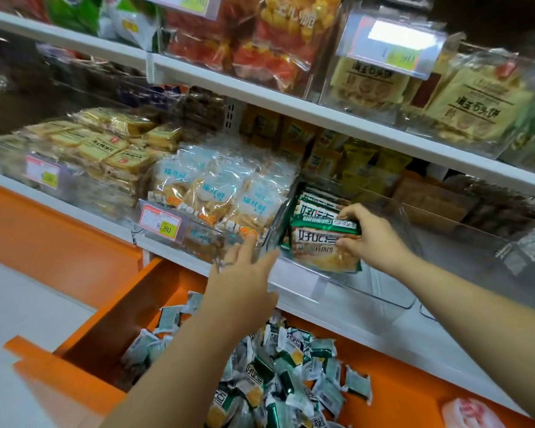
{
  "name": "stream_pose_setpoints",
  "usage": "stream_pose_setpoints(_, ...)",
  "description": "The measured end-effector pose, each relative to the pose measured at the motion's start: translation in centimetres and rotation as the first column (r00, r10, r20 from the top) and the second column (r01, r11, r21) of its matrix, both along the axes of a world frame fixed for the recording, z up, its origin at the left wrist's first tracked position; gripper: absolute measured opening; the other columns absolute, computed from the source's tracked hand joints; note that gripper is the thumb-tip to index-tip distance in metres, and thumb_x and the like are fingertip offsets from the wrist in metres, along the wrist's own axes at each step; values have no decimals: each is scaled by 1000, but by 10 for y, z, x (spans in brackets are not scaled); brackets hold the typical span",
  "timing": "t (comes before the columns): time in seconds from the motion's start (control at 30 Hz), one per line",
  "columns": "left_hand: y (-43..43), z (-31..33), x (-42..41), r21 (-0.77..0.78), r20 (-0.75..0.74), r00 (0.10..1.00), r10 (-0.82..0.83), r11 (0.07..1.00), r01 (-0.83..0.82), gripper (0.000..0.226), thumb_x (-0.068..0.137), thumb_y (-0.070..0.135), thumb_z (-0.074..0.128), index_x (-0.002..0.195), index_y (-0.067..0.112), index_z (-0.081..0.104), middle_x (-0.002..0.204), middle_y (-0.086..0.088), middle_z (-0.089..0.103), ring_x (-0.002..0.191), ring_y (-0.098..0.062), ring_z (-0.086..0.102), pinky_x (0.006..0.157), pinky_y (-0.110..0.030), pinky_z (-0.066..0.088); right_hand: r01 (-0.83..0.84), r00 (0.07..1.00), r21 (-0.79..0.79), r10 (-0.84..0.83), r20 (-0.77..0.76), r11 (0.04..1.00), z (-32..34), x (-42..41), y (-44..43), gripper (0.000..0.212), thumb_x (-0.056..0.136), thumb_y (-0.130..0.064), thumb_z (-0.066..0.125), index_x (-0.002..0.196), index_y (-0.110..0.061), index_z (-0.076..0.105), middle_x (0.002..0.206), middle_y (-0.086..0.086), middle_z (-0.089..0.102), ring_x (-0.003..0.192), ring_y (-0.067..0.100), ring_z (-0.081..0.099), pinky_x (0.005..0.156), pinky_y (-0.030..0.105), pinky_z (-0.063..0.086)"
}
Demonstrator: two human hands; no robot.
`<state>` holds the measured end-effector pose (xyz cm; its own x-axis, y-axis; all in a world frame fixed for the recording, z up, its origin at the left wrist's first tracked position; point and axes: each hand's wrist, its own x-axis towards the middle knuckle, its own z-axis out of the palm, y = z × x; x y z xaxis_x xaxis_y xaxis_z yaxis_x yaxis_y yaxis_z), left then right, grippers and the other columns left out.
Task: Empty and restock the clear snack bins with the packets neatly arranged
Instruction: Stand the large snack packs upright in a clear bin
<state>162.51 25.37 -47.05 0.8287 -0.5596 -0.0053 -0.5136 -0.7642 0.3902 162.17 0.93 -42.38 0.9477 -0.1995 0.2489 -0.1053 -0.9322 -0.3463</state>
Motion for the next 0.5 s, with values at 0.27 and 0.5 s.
stream_pose_setpoints(0.27,-11,-12,8,74,-60,998,-20,997,24,72,97,44,48,151,38,1,158,-4,-23,147,-32,-5,117,-53,15,206,974,-305,-223,-22,930,-28,44,-4,38,82,-37,71,109,-21,50,112,4,57,110,26,46,73,36,43)
stream_pose_setpoints(0.5,-12,-11,4,94,-29,999,-19,995,21,73,95,47,48,151,36,2,159,-4,-21,147,-31,1,117,-53,18,165,985,-297,-173,-3,941,-15,23,-3,53,83,-43,68,128,-22,48,128,3,46,118,25,40,84,38,44)
